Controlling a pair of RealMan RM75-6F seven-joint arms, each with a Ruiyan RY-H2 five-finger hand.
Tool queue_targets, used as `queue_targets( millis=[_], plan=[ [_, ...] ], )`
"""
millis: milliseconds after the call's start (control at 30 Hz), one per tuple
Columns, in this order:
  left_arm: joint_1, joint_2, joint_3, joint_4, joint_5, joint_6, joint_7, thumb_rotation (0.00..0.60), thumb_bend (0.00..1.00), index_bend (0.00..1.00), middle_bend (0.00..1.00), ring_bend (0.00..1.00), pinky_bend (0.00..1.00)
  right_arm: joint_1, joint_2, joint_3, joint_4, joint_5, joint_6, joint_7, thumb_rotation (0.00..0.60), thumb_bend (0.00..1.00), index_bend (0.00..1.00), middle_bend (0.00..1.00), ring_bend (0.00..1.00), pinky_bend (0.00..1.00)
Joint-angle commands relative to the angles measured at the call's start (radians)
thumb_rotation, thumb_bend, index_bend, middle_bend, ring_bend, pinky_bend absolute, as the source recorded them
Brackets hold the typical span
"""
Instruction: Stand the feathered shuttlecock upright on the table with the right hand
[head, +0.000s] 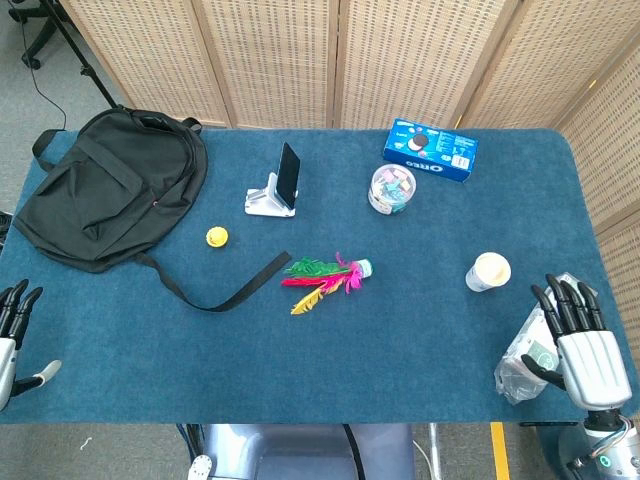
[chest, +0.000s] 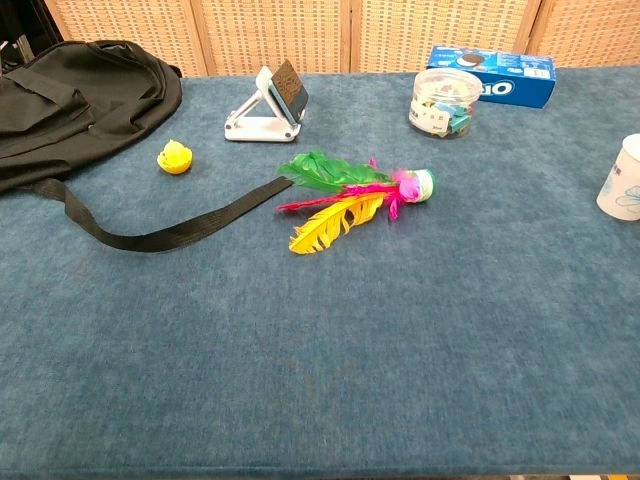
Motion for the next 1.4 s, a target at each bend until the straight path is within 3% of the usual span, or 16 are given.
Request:
queue_targets(
  millis=[33, 367, 633, 767, 933, 1033, 1400],
  plan=[
    [-0.002, 0.004, 0.002, -0.002, -0.002, -0.008, -0.002, 0.6, 0.0, 0.0, 0.0, 0.0, 0.0, -0.005, 0.0, 0.012, -0.021, 0.029, -0.018, -0.019, 0.6, 0.0, 0.0, 0.0, 0.0, 0.0],
    [-0.01, 0.018, 0.009, -0.014, -0.004, -0.039, -0.016, 0.6, 0.0, 0.0, 0.0, 0.0, 0.0, 0.033, -0.011, 0.023, 0.017, 0.035, -0.074, 0.069, 0.6, 0.0, 0.03, 0.0, 0.0, 0.0],
    [-0.024, 0.011, 0.004, -0.019, -0.021, -0.07, 0.009, 0.6, 0.0, 0.0, 0.0, 0.0, 0.0, 0.215, 0.009, 0.084, -0.01, 0.03, -0.288, 0.228, 0.6, 0.01, 0.23, 0.0, 0.0, 0.0],
    [-0.027, 0.011, 0.001, -0.022, -0.035, -0.08, 0.013, 0.6, 0.0, 0.0, 0.0, 0.0, 0.0, 0.309, -0.015, 0.121, -0.025, 0.045, -0.392, 0.276, 0.6, 0.13, 0.28, 0.0, 0.0, 0.0],
    [-0.033, 0.012, -0.006, -0.022, -0.052, -0.092, 0.013, 0.6, 0.0, 0.0, 0.0, 0.0, 0.0, 0.447, -0.106, 0.172, -0.01, 0.109, -0.55, 0.22, 0.6, 0.21, 0.31, 0.0, 0.0, 0.0],
    [-0.04, 0.014, -0.012, -0.02, -0.072, -0.111, 0.009, 0.6, 0.0, 0.0, 0.0, 0.0, 0.0, 0.57, -0.236, 0.214, 0.043, 0.196, -0.68, 0.132, 0.6, 0.21, 0.34, 0.0, 0.0, 0.0],
    [-0.06, 0.024, -0.024, -0.02, -0.123, -0.161, -0.005, 0.6, 0.0, 0.0, 0.0, 0.0, 0.0, 0.769, -0.466, 0.3, 0.194, 0.436, -0.807, -0.009, 0.6, 0.31, 0.38, 0.0, 0.0, 0.0]
  ],
)
